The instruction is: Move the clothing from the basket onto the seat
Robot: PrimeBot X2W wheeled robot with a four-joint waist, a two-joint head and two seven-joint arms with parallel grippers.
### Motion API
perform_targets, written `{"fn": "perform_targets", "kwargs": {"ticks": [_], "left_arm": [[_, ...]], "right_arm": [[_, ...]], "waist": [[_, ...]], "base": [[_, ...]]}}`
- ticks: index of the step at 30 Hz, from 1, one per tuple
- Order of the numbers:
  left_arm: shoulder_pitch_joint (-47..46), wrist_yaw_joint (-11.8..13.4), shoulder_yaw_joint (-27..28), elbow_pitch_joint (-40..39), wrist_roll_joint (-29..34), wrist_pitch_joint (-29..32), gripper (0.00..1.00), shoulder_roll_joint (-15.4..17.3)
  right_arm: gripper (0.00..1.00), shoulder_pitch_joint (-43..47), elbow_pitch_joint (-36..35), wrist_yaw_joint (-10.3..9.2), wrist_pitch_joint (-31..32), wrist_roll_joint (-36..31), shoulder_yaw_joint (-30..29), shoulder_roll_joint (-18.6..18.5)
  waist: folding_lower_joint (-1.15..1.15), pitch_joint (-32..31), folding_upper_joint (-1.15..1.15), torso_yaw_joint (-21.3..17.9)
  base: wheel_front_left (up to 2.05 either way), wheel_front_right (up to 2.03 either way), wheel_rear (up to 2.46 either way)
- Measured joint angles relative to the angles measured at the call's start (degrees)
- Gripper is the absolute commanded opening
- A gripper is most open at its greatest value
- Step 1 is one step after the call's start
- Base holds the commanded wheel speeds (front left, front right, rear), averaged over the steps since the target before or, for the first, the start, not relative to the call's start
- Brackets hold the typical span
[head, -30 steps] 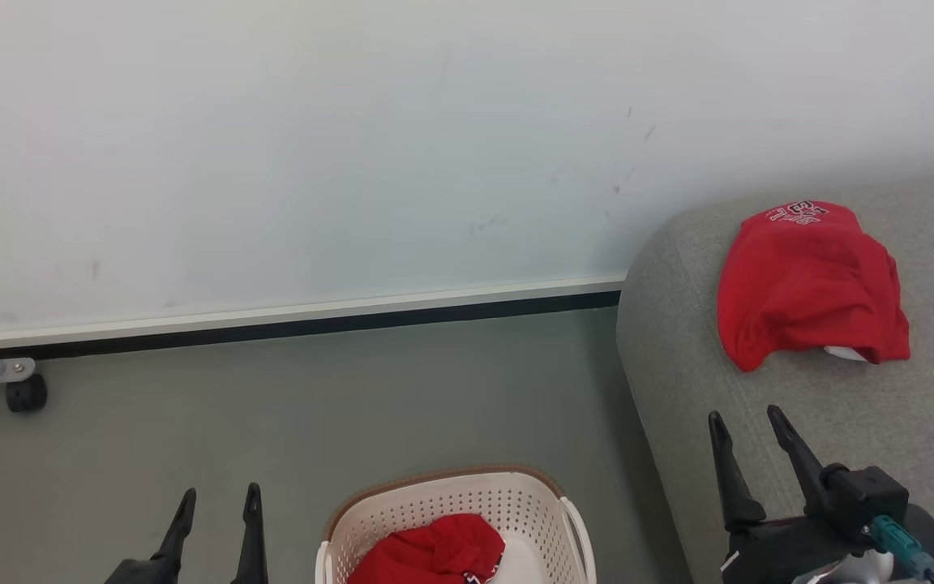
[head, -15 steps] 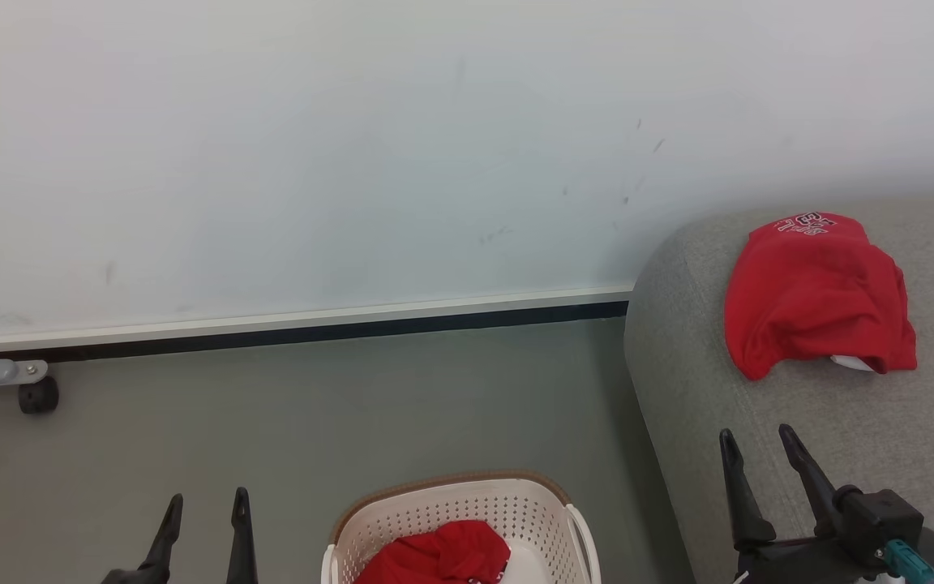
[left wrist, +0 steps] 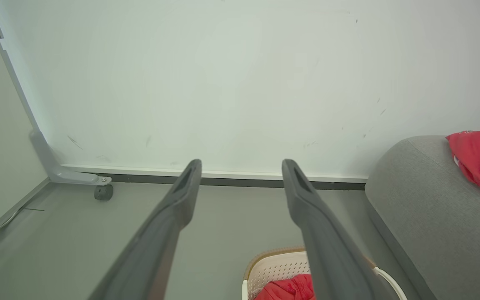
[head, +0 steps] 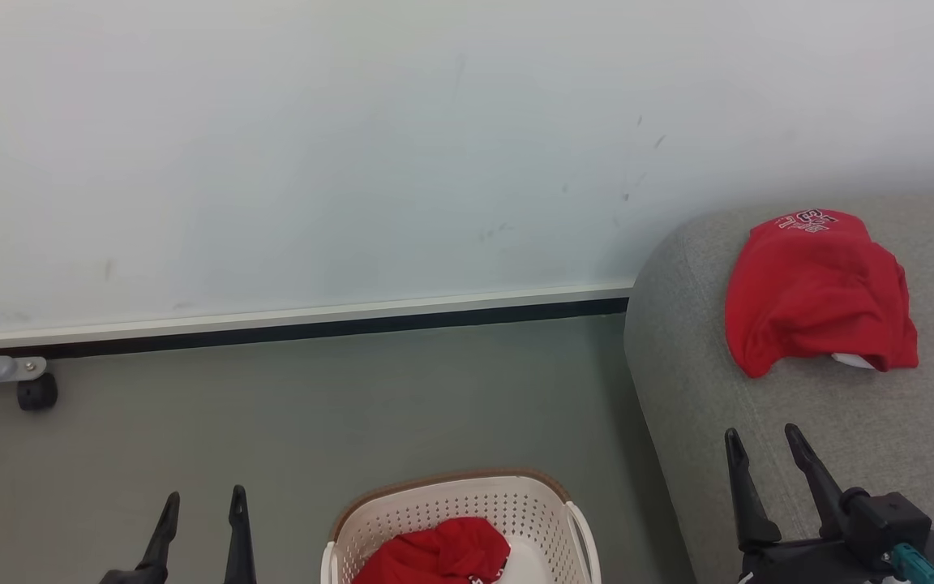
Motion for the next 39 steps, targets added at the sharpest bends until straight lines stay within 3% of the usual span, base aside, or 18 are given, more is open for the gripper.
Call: {"fn": "perform_targets", "kwargs": {"ticks": [21, 39], "left_arm": [[-2.7, -1.2, -2.4, 0.0, 2.0, 0.0, 1.00, -0.5], [-20.2, -4.2, -11.4, 14.4, 6.6, 3.8, 1.00, -4.4]], "right_arm": [[1.00, -0.4, -4.3, -0.32, 0.0, -0.5, -2.7, -1.0], [1.00, -8.6, -10.6, -0.31, -0.4, -3.1, -5.5, -5.3]], "waist": [[0.00, 6.5, 0.00, -0.3], [0.01, 21.6, 0.01, -1.7]], "base": [[0.00, 0.00, 0.00], [0.00, 0.00, 0.00]]}}
